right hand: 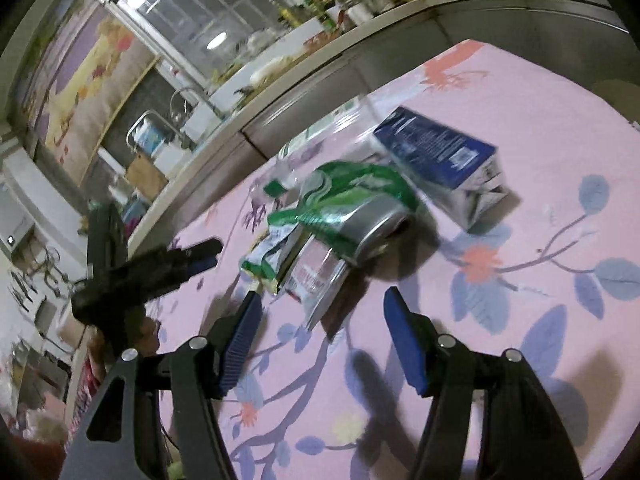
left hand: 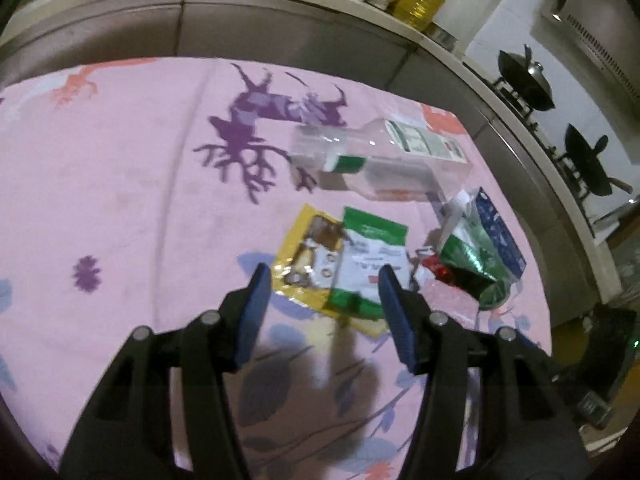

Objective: Collect trash
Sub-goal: 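Grasp the white-green packet with the left gripper while the right grasps the red-white wrapper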

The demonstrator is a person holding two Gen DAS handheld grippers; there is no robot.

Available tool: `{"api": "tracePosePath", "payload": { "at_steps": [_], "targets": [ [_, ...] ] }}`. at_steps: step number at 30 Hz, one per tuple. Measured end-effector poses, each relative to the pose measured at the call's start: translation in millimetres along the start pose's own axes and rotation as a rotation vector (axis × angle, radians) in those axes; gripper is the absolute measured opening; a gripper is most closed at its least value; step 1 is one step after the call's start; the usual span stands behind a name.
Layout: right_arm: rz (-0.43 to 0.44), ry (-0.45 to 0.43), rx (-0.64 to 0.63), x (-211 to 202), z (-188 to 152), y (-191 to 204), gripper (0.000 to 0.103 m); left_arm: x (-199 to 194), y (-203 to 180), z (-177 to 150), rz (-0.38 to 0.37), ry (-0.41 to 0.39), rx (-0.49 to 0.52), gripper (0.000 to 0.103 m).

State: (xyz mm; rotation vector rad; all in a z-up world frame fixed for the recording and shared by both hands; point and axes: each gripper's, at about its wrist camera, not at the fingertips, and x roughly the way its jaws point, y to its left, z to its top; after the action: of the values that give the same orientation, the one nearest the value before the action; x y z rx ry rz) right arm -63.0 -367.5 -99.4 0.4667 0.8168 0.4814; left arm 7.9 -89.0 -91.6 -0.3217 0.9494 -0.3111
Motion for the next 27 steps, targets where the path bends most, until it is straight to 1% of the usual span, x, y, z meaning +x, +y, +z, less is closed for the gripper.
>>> {"api": "tracePosePath", "payload": {
  "at_steps": [2,5,6,7,12,14,16,17,18,19,23,27],
  "targets": [
    [-0.007,0.012,-0.003,7,0,3,0.061,9,-7,2,-0.028,0.024,0.021,0.053],
    [-0.003,0.028,0.018,16,2,1,0.06,21,-16,4,-0.045,0.052,0.047,0.053],
    [0.001,0.035,0.028,20,3,0,0.059,24,-16,3,-0.053,0.063,0.046,0.049],
    [0.005,0.041,0.035,25,2,1,0.058,29,-16,3,-0.061,0.079,0.038,0.048],
    [0.021,0.063,0.055,40,5,0,0.054,39,-5,0,-0.113,0.12,-0.025,0.047],
    [0.027,0.071,0.057,46,7,0,0.05,40,-4,-1,-0.145,0.132,-0.046,0.041],
    [0.032,0.083,0.065,52,7,-1,0.047,42,-5,-1,-0.174,0.15,-0.057,0.025],
    [0.035,0.089,0.068,55,6,-1,0.039,44,-6,-1,-0.18,0.158,-0.059,0.019],
    [0.037,0.097,0.068,57,5,-2,0.031,45,-8,-2,-0.188,0.164,-0.06,0.01],
    [0.038,0.101,0.068,58,4,-2,0.027,46,-9,-2,-0.196,0.167,-0.062,0.008],
    [0.052,0.084,0.035,51,1,5,0.016,36,-17,-3,-0.189,0.13,-0.043,0.004],
    [0.08,0.075,0.022,41,-2,14,0.013,14,-18,-8,-0.205,0.095,-0.039,0.003]
  ]
}}
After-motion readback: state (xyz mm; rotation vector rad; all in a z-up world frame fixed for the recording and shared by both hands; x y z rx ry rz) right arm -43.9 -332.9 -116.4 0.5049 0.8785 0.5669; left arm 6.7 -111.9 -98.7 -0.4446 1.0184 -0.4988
